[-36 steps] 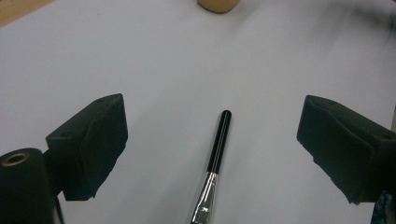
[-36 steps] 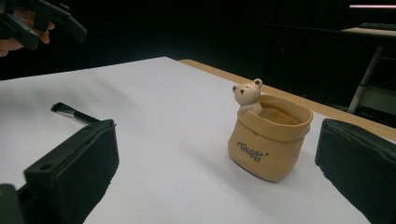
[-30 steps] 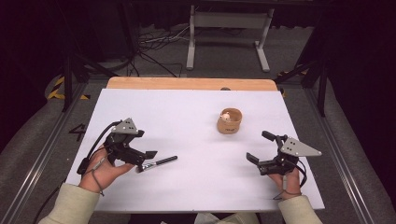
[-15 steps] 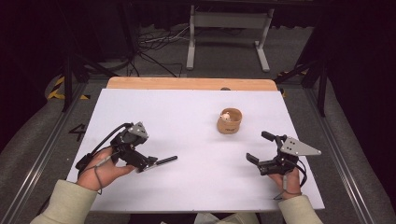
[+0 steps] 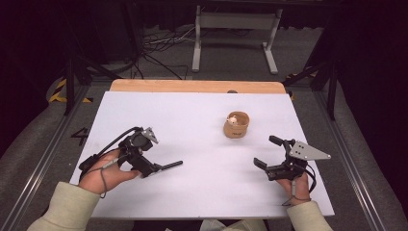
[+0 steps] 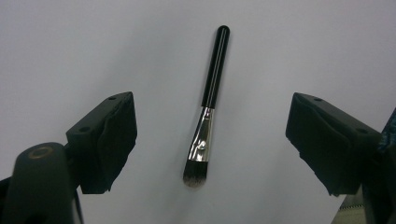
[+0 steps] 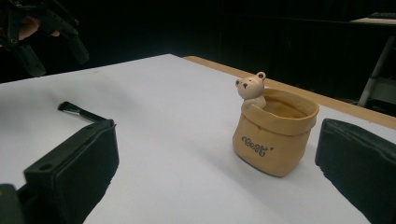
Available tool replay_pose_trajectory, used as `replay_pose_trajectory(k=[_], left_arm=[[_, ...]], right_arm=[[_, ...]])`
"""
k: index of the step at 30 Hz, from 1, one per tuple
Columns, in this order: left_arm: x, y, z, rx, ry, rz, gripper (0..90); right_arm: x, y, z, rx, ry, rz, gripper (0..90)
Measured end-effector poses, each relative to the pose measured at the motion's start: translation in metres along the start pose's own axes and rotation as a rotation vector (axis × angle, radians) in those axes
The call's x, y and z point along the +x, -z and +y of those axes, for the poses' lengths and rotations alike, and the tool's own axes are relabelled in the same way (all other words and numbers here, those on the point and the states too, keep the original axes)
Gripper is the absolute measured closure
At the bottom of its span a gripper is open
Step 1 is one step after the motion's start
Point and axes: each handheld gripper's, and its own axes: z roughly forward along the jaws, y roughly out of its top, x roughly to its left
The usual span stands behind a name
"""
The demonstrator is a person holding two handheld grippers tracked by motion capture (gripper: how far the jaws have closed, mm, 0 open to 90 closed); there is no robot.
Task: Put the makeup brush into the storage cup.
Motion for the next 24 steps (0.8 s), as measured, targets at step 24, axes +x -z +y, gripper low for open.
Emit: replay_pose_trajectory(k=[24], left_arm=[[0.005,-0.028,0.007,0.126,-0.025,-0.095,31.8]], right_arm=[[0.000,-0.001,-0.001,0.006,-0.009,0.014,0.0]])
